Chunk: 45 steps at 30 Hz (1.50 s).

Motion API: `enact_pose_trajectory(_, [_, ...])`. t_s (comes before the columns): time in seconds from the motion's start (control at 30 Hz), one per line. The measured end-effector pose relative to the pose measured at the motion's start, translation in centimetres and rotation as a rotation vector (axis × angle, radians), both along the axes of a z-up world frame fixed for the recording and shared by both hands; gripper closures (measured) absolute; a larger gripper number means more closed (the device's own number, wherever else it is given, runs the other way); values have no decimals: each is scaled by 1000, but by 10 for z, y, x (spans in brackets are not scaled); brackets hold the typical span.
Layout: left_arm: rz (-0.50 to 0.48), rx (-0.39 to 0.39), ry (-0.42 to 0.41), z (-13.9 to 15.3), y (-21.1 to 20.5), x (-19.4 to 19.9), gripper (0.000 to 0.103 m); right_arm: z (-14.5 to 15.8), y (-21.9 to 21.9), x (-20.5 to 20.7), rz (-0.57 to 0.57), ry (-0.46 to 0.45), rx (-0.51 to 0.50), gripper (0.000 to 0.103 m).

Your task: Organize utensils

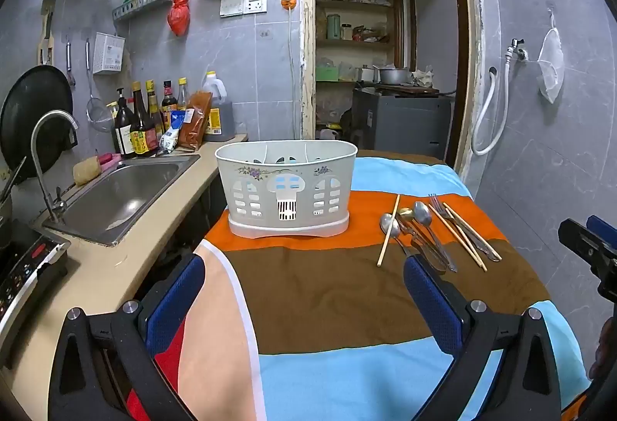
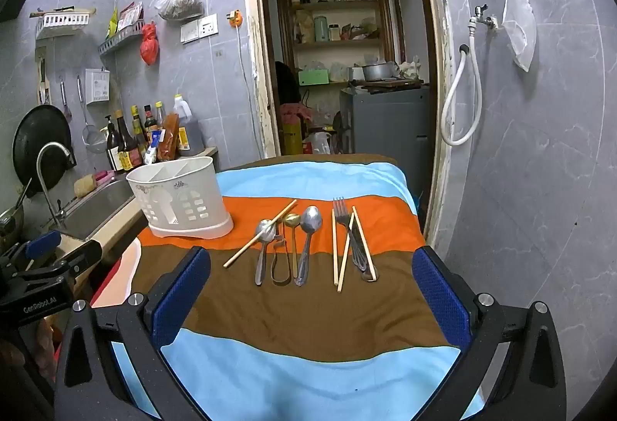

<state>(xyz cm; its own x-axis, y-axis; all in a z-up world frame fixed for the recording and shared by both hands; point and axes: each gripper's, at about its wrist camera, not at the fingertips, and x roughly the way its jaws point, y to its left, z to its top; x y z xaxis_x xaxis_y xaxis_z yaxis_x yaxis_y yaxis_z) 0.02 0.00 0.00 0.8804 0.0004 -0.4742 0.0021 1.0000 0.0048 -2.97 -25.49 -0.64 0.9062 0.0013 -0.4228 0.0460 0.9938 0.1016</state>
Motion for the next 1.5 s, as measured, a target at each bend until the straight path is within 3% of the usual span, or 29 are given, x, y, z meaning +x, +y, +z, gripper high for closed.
enact_pose_trajectory(1.5, [0,-4,-4,0,0,0,0,1,1,-4,0,-3,1,1])
